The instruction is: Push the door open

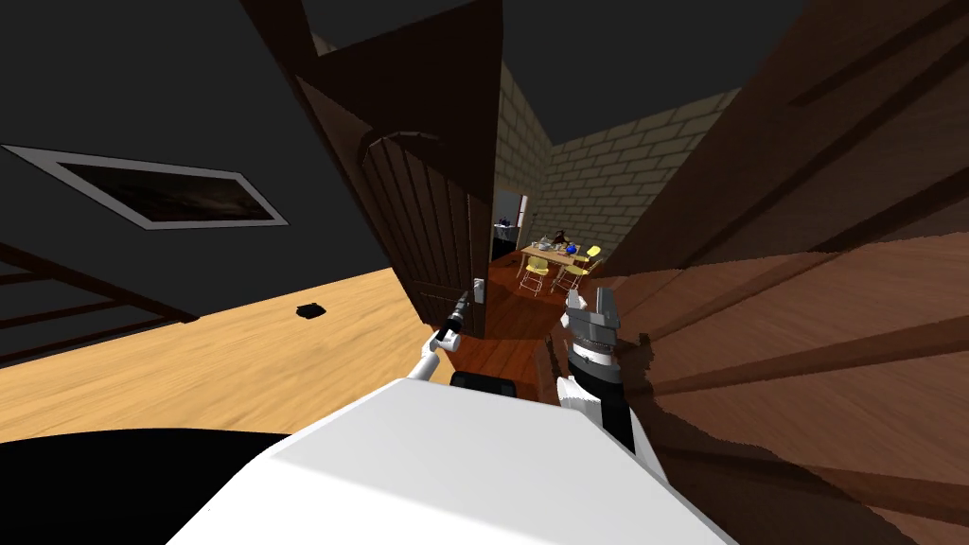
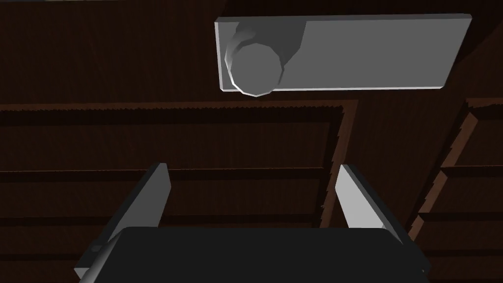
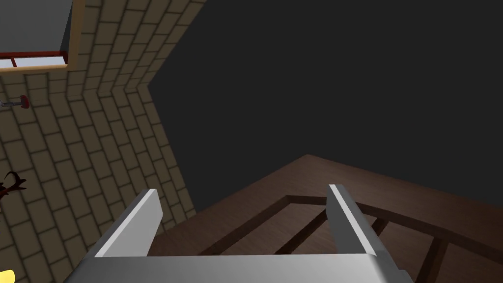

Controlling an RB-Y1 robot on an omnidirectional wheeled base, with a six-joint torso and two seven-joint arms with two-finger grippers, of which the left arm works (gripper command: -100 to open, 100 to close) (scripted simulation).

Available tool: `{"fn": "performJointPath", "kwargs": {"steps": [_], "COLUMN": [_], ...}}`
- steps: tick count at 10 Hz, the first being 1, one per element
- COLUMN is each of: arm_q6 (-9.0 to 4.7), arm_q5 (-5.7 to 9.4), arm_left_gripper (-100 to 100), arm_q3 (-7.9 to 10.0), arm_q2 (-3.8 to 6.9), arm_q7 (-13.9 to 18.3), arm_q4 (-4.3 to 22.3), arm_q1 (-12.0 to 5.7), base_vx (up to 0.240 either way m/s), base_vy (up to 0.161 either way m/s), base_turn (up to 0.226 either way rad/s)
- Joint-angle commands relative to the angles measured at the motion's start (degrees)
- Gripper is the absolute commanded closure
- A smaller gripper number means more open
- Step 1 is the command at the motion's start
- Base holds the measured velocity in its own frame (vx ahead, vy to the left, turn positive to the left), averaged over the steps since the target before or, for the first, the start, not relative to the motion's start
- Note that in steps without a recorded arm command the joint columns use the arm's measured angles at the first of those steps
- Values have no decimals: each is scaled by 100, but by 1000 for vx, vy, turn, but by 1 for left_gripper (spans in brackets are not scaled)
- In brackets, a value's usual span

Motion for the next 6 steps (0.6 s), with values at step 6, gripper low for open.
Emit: {"fn": "performJointPath", "kwargs": {"steps": [6], "arm_q6": [-76], "arm_q5": [-36], "arm_left_gripper": [-100], "arm_q3": [5], "arm_q2": [-21], "arm_q7": [-57], "arm_q4": [78], "arm_q1": [-28], "base_vx": [42], "base_vy": [-19], "base_turn": [-13]}}
